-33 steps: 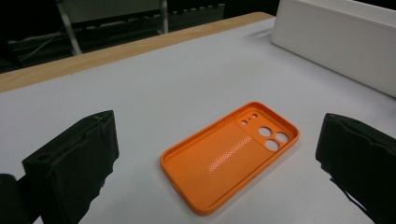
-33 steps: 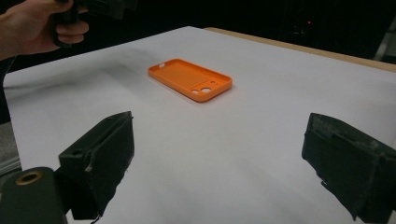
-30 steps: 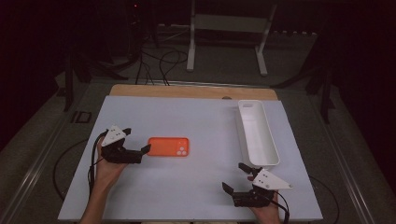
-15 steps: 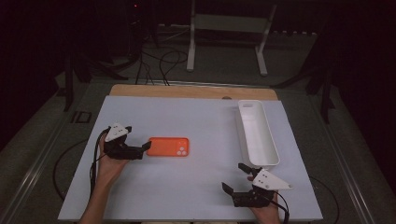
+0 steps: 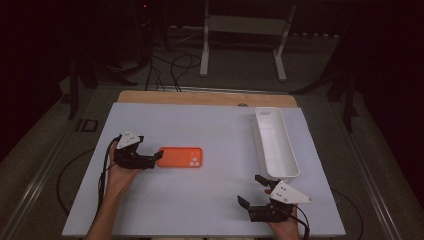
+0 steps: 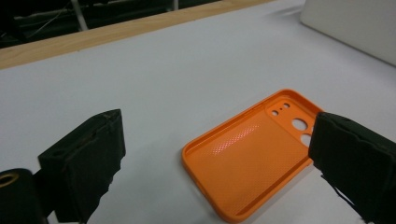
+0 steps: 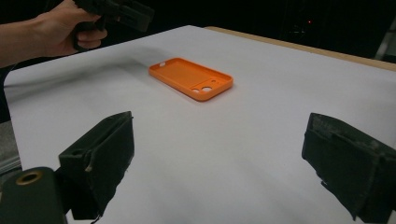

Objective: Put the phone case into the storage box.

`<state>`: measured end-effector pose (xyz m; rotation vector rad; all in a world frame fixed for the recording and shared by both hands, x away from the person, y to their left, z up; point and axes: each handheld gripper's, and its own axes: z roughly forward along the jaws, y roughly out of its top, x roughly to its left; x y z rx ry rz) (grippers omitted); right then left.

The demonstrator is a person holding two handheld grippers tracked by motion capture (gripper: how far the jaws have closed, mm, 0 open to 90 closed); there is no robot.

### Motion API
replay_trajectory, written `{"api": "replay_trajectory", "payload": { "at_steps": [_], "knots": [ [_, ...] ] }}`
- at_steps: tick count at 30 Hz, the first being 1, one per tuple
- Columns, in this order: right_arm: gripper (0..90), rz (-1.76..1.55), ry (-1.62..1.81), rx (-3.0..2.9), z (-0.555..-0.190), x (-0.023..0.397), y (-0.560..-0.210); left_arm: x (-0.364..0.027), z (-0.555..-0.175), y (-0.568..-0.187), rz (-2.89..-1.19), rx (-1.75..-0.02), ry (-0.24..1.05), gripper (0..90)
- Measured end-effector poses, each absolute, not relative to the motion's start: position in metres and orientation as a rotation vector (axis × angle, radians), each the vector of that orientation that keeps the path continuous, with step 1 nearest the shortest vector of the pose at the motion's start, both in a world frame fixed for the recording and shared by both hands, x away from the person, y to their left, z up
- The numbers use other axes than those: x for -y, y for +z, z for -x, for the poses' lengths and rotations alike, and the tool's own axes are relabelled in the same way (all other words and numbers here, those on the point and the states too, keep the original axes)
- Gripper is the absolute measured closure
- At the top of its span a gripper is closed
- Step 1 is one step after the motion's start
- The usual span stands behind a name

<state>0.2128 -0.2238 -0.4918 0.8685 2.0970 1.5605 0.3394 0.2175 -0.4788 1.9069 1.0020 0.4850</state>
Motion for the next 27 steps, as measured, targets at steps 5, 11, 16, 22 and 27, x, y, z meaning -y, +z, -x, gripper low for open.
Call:
{"api": "replay_trajectory", "payload": {
  "at_steps": [5,11,16,22,27],
  "knots": [
    [9.3,-0.868,1.561,-2.099,-0.213,0.224,-0.492,-0.216,-0.342,-0.481,-1.922,-1.013,0.488,10.4],
    [9.3,-0.866,1.561,-2.098,-0.213,0.224,-0.492,-0.211,-0.345,-0.487,-1.959,-1.053,0.501,25.0],
    [9.3,-0.869,1.561,-2.099,-0.213,0.223,-0.492,-0.212,-0.35,-0.489,-1.959,-1.057,0.471,46.3],
    [9.3,-0.869,1.56,-2.099,-0.213,0.223,-0.492,-0.214,-0.356,-0.49,-1.951,-1.088,0.437,71.3],
    [9.3,-0.872,1.561,-2.098,-0.212,0.223,-0.492,-0.212,-0.36,-0.489,-1.983,-1.083,0.442,89.5]
  ]
}}
